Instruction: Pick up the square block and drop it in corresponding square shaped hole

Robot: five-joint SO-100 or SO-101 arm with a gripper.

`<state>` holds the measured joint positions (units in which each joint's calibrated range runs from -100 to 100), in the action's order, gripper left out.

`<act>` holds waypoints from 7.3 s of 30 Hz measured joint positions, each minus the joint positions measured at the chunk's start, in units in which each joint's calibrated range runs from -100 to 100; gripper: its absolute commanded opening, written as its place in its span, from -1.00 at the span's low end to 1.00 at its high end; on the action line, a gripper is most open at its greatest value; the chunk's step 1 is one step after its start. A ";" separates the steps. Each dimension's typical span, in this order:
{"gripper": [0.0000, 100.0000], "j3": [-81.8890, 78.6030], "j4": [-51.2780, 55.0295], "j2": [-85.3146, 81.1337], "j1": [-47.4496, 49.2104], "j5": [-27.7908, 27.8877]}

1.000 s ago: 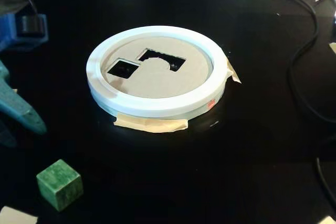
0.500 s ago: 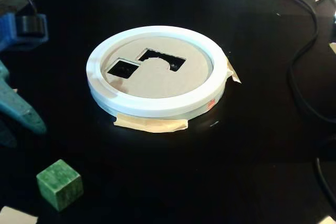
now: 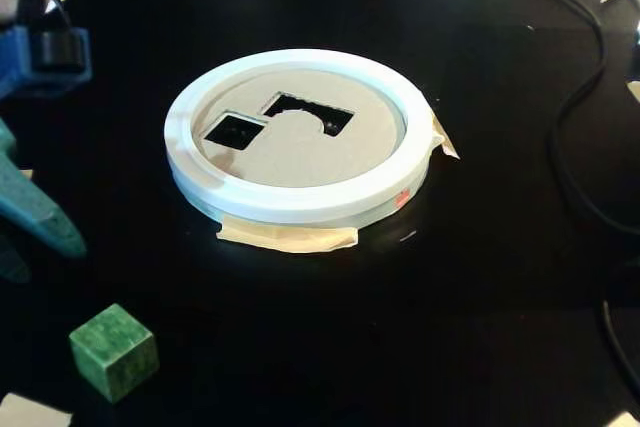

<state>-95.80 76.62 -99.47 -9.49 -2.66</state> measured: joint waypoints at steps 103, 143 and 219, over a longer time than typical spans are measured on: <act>-0.17 60.13 -5.63 100.40 1.70 -7.91; -0.39 75.45 4.66 77.66 47.85 -22.56; 0.59 76.04 -12.22 106.38 59.34 -21.98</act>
<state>-19.77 64.40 6.91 49.85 -24.64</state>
